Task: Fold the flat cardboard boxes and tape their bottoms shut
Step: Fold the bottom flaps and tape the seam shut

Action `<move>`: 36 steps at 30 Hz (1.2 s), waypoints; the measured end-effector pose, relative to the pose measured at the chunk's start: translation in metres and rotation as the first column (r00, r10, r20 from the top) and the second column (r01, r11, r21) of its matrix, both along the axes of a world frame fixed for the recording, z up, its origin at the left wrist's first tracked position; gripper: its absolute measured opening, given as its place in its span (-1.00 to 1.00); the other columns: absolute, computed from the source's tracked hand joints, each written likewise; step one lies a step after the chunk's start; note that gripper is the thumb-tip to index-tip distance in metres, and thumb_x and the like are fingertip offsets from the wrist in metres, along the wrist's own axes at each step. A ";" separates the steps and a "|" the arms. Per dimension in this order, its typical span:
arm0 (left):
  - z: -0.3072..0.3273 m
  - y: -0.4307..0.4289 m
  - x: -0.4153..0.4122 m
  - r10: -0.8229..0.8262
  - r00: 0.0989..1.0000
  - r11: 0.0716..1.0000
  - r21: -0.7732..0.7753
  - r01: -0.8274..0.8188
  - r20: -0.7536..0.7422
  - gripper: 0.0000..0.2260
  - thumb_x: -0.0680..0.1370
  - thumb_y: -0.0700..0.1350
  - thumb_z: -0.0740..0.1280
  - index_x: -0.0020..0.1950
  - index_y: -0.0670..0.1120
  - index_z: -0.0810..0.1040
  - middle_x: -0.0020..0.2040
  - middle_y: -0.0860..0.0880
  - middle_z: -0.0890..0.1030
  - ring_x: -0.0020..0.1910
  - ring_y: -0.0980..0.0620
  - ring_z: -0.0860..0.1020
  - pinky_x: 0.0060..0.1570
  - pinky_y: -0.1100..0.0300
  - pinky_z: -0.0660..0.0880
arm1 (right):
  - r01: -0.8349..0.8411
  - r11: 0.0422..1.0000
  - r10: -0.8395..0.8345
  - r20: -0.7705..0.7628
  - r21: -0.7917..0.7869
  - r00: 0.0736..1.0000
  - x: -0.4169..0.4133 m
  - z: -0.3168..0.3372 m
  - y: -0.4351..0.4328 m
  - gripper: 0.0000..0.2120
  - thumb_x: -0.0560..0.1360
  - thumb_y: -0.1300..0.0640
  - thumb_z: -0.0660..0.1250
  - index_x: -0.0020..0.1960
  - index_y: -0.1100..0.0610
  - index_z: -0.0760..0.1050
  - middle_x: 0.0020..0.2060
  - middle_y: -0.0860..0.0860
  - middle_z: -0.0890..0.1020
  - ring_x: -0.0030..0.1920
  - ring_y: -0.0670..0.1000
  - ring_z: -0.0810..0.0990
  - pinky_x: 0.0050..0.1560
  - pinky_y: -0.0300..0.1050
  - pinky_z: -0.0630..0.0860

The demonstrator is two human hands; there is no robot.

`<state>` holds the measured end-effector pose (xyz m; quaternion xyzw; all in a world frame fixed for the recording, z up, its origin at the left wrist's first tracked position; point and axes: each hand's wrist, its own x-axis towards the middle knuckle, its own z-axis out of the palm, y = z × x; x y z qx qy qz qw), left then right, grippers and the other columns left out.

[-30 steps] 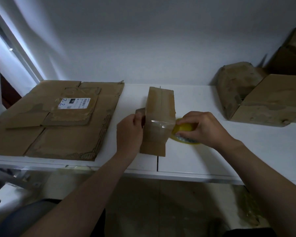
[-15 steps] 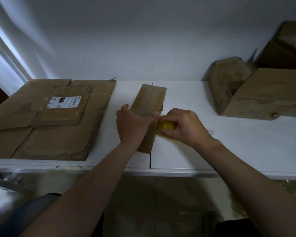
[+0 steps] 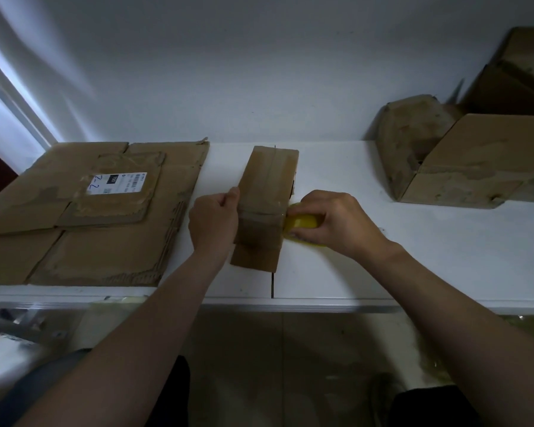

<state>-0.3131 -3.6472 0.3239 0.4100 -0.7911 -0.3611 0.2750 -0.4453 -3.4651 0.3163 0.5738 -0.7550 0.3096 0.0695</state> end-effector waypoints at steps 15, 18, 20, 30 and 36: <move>0.008 0.033 0.024 -0.223 0.890 0.865 -0.340 0.369 0.399 -0.24 0.51 0.38 0.10 0.52 -0.12 0.35 0.24 -0.11 0.58 0.14 -0.09 0.60 0.13 0.11 0.51 | 0.048 0.953 -0.114 0.208 0.298 0.971 0.008 0.019 0.031 -0.41 0.42 -0.22 0.49 0.34 -0.24 0.27 0.29 -0.17 0.45 0.20 -0.04 0.46 0.07 -0.16 0.52; 0.003 0.027 0.022 -0.240 0.909 0.864 -0.352 0.360 0.340 -0.32 0.46 0.43 0.18 0.24 -0.11 0.58 -0.01 -0.05 0.66 -0.16 0.02 0.61 -0.08 0.20 0.54 | 0.140 0.966 -0.183 0.189 0.220 0.965 0.019 0.018 0.018 -0.40 0.46 -0.48 0.17 0.38 -0.20 0.40 0.31 -0.15 0.54 0.20 -0.06 0.50 0.17 -0.05 0.51; 0.000 0.020 0.021 -0.259 0.913 0.861 -0.354 0.366 0.315 -0.49 0.51 0.31 0.31 0.12 -0.11 0.63 -0.09 -0.02 0.67 -0.25 0.08 0.55 -0.15 0.29 0.45 | 0.248 0.947 -0.275 0.115 0.202 0.955 0.025 0.016 0.007 -0.32 0.44 -0.56 0.03 0.37 -0.20 0.45 0.18 -0.11 0.61 0.12 -0.03 0.55 0.08 -0.03 0.52; -0.007 -0.004 0.035 -0.453 0.890 0.884 -0.108 0.456 0.047 -0.63 0.52 0.12 0.41 0.26 -0.02 0.66 -0.09 0.13 0.67 -0.18 0.18 0.65 -0.08 0.23 0.60 | 0.236 0.914 -0.252 0.004 0.330 0.968 0.020 0.024 -0.001 -0.40 0.46 -0.29 0.42 0.45 -0.20 0.43 0.00 -0.02 0.58 0.04 0.01 0.51 -0.01 -0.09 0.45; -0.018 0.001 0.048 -0.329 0.935 0.942 0.022 0.335 -0.134 -0.84 0.56 -0.08 0.43 0.11 -0.08 0.70 -0.09 0.03 0.72 -0.15 0.14 0.68 -0.13 0.30 0.61 | 0.217 0.918 -0.244 0.042 0.331 0.969 0.020 0.023 0.001 -0.39 0.46 -0.23 0.45 0.46 -0.19 0.42 -0.02 -0.01 0.55 0.04 0.03 0.50 0.02 -0.09 0.41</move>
